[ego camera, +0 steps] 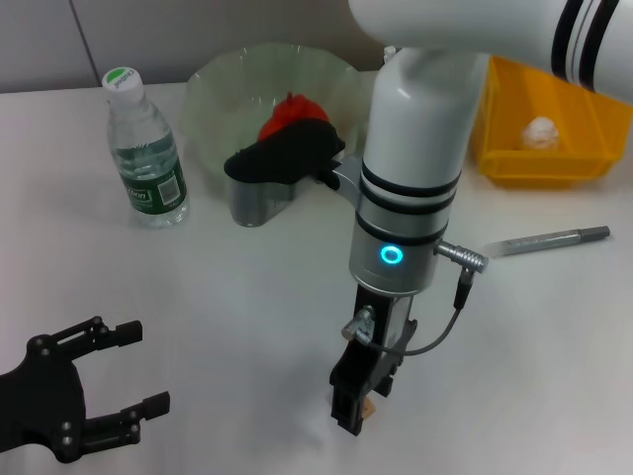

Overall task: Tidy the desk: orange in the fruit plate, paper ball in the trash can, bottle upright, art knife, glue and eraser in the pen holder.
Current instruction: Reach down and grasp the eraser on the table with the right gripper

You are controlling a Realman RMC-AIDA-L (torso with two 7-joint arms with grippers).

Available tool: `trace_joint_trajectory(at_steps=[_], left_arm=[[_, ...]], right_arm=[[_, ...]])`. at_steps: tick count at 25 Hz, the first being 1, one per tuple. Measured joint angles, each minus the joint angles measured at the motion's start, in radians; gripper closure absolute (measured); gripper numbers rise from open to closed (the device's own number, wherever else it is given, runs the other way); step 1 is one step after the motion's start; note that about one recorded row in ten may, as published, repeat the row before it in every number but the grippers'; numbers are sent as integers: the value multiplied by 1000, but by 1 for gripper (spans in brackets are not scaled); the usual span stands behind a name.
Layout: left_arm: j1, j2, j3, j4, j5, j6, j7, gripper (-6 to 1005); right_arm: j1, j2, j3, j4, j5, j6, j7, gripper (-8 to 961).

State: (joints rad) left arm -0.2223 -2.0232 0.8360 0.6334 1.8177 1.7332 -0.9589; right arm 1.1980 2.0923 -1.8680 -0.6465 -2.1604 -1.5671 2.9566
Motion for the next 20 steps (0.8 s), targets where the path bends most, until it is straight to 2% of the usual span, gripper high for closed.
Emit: trace_joint_trajectory(at_steps=[15, 20], left_arm=[[-14, -20, 0, 0, 0, -18, 11, 188], [-19, -20, 2, 0, 0, -21, 11, 188]], right_arm=[[-27, 0, -38, 17, 1, 67, -9, 389], [-34, 0, -72, 6, 2, 91, -13, 389]])
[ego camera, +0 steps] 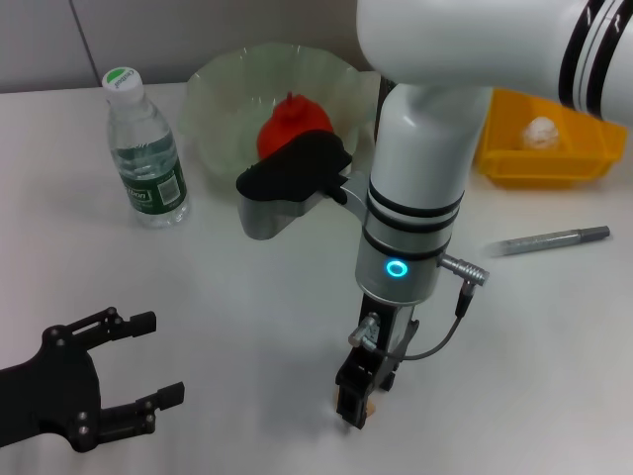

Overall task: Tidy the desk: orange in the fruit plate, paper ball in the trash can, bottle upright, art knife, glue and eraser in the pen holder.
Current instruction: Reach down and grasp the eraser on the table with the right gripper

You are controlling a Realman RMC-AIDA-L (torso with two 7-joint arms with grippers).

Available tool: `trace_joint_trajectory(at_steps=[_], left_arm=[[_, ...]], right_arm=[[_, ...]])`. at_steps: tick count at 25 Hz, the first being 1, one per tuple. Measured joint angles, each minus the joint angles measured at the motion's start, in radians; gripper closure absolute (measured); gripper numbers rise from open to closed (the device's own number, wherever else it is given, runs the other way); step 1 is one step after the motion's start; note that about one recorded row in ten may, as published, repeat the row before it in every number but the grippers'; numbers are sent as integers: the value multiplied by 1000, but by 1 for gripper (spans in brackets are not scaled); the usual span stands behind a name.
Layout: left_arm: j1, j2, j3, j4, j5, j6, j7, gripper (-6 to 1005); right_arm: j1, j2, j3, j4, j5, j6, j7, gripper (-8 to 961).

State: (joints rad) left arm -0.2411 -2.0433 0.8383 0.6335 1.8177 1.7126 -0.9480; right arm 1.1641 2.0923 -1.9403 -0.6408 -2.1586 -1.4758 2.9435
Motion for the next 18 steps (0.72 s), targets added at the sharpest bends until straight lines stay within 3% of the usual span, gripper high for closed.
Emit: trace_joint_trajectory(at_steps=[18], left_arm=[[-26, 8, 5, -42, 3, -26, 0, 188]], right_arm=[[-19, 0, -45, -59, 50, 29, -31, 389]])
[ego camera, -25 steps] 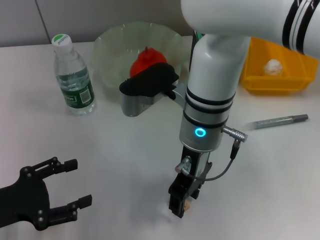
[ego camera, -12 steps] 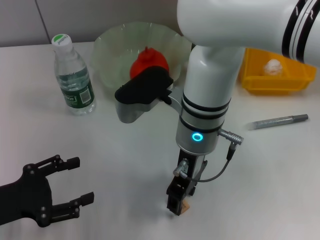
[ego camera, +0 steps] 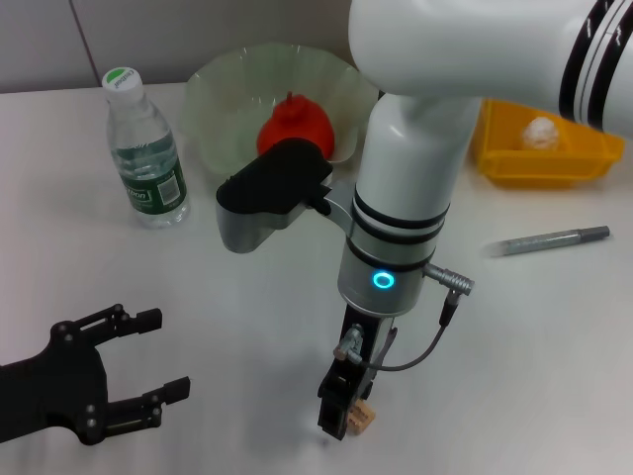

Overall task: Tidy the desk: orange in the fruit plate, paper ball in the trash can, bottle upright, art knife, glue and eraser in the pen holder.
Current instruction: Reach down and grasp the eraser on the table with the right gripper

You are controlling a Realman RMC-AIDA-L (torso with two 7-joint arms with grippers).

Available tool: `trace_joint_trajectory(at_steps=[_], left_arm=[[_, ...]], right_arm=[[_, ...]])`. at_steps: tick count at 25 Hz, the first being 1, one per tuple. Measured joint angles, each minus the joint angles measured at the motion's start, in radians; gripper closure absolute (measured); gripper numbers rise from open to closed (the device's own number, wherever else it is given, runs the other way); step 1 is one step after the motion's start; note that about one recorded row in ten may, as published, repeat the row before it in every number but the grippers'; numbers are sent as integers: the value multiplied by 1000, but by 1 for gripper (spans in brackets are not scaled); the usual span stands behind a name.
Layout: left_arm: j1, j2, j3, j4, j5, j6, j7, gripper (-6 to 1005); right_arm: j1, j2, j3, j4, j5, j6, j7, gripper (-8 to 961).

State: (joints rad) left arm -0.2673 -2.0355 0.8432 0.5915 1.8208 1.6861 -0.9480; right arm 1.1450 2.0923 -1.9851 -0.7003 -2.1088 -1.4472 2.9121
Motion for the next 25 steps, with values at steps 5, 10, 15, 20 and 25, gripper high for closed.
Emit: trace_joint_trajectory(at_steps=[5, 10, 15, 20, 25], left_arm=[[-8, 0, 2, -5, 0, -6, 0, 188], [-10, 0, 2, -6, 0, -8, 0, 188], [-13, -1, 2, -6, 0, -9, 0, 188], [-15, -3, 2, -6, 0, -13, 0, 188], [-18, -4, 2, -6, 0, -18, 0, 188]], right_arm=[[0, 0, -3, 3, 1, 4, -1, 389], [0, 0, -28, -1, 1, 6, -1, 389], [1, 0, -26, -2, 2, 8, -1, 423], [1, 0, -27, -2, 3, 14, -1, 524], [1, 0, -29, -2, 7, 16, -3, 550]])
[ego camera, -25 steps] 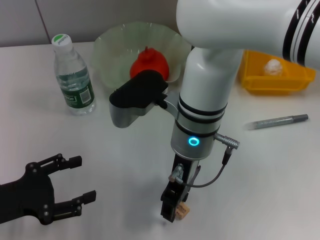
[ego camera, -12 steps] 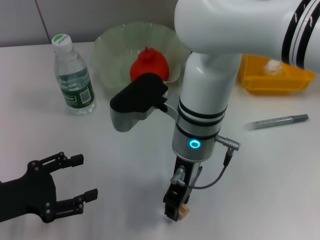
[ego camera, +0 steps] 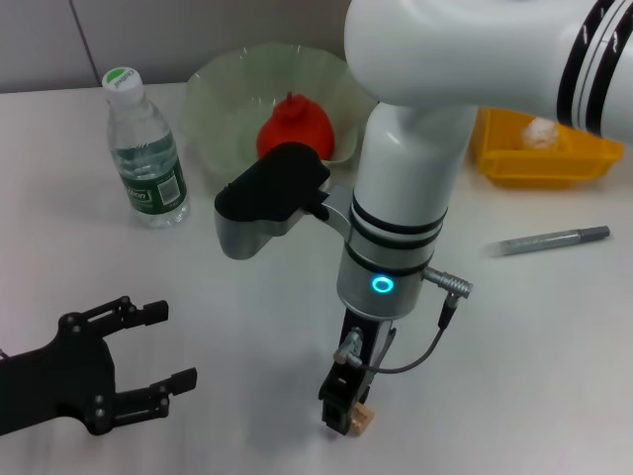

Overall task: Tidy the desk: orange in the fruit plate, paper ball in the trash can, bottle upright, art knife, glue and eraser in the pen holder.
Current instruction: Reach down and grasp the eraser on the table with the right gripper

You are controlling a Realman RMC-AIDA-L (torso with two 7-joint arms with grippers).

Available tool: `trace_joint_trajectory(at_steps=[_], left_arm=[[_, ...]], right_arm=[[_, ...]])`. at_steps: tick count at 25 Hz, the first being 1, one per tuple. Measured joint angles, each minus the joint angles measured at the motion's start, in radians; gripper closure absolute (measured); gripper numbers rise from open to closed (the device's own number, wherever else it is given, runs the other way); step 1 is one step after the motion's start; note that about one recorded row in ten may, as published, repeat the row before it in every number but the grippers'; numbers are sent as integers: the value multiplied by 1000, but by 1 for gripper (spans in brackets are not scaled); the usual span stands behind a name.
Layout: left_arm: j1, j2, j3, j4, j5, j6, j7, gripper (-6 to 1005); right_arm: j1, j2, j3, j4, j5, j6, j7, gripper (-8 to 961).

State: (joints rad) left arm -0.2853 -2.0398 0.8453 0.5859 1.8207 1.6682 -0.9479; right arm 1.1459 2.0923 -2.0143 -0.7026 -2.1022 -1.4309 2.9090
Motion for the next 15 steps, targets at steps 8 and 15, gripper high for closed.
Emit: trace_joint_trajectory(at_steps=[8, 15], left_arm=[[-5, -3, 0, 0, 0, -7, 0, 188], [-17, -7, 0, -1, 0, -16, 0, 188]], right_arm=[[0, 0, 0, 1, 18, 3, -11, 554], [0, 0, -51, 2, 22, 13, -11, 558]])
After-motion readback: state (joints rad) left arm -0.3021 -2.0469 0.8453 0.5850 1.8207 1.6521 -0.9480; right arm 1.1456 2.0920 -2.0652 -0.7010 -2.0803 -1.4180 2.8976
